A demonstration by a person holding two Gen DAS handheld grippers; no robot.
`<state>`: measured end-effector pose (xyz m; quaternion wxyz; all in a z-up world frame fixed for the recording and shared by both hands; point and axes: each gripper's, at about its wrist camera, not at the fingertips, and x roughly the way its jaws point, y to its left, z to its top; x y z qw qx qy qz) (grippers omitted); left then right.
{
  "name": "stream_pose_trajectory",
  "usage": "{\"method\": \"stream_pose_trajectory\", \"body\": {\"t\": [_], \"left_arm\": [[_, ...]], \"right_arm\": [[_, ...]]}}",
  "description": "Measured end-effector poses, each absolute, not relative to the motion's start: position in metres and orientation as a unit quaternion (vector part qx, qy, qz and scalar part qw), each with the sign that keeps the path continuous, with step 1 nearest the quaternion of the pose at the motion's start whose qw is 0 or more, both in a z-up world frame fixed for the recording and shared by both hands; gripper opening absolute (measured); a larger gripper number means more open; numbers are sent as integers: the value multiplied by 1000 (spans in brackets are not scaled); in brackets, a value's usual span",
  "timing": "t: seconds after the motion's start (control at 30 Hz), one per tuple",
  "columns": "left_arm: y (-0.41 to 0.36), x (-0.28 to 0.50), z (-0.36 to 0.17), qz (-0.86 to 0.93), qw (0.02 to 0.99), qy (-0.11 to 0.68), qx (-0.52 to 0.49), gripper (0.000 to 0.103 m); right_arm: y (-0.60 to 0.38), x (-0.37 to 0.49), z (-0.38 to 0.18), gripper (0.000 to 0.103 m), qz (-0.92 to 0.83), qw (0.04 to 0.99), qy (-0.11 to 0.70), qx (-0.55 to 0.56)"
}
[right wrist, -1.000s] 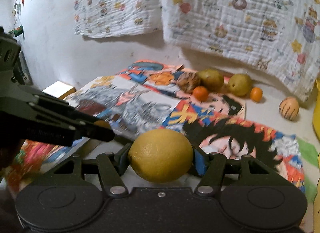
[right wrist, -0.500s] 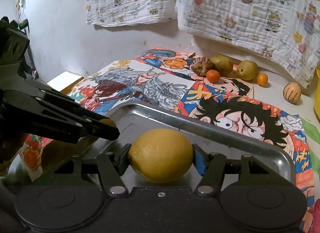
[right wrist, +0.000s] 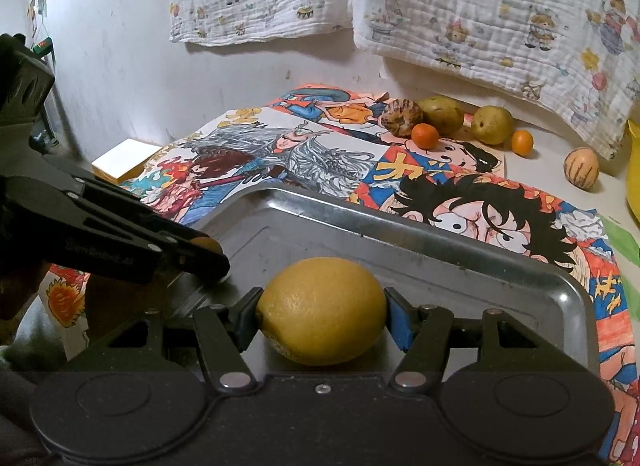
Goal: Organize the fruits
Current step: 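Carry lemon and small fruit over the tray and open both tools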
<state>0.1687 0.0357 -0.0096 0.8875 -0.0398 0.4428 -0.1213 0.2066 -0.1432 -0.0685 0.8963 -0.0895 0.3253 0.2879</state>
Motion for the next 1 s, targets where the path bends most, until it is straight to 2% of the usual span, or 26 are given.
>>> {"method": "stream_pose_trajectory", "body": {"t": [0.1,0.3,0.37,0.63,0.67,0.73,1.0], "left_arm": [[37,166,-9,-121,887,444,-46,33],[37,156,-1,-125,891,434,-54,48],[37,150,3,-125,894,427,-50,60],[39,126,17,-118,907,403,-27,91],[39,122,18,-116,909,399,-22,97],[40,113,20,-114,914,389,-13,101],[38,80,20,-101,926,361,31,103]], "right_arm": [[-145,205,-69,66,288,896,327,-86],[-150,199,-66,70,295,895,328,-74],[-152,196,-65,73,296,895,325,-71],[-162,178,-52,84,303,900,307,-64],[-163,175,-50,89,304,901,304,-64],[-167,168,-47,95,310,903,292,-62],[-168,145,-39,101,334,901,264,-88]]}}
